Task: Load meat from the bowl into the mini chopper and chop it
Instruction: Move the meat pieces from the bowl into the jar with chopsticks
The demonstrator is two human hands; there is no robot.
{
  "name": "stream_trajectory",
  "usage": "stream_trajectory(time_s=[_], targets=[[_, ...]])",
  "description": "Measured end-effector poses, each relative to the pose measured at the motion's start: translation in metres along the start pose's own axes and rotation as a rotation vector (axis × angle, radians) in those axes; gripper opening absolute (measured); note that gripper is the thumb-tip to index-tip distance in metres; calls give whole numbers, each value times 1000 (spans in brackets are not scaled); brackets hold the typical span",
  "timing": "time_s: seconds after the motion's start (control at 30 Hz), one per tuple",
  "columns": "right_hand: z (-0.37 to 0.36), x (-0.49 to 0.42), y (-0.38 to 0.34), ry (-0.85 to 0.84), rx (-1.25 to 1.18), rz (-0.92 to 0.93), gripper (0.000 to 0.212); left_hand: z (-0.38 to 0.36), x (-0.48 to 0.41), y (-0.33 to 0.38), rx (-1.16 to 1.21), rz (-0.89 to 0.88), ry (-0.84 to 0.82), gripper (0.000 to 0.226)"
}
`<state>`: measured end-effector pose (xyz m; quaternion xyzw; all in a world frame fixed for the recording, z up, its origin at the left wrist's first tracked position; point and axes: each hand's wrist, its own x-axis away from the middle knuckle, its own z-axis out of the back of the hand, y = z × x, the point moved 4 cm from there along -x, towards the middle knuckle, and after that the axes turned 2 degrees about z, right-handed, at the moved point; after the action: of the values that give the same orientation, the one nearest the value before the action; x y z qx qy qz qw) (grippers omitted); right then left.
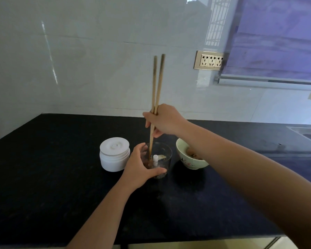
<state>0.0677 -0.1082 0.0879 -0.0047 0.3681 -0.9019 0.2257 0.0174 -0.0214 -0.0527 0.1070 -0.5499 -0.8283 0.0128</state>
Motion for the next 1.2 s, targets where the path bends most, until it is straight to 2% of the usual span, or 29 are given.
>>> stream_trajectory(time_s=[0.27,0.53,0.6,0.77,0.93,1.2], targets=[[49,15,41,192,-437,-64,41,0,-1,-4,31,8,3,102],[73,38,106,380,-733,-106,42,1,-2,-6,-2,8,11,101],[78,46,121,465,-708,-130,42,1,-3,-6,-8,7,11,101],[79,66,142,606,-404,-139,41,0,-2,-6,-19,4,9,101],[69,75,149,636,-252,-103,38,0,-2,-5,-32,-9,12,100],[54,77,151,642,-196,-77,40,0,-2,-4,-24,-9,12,100]])
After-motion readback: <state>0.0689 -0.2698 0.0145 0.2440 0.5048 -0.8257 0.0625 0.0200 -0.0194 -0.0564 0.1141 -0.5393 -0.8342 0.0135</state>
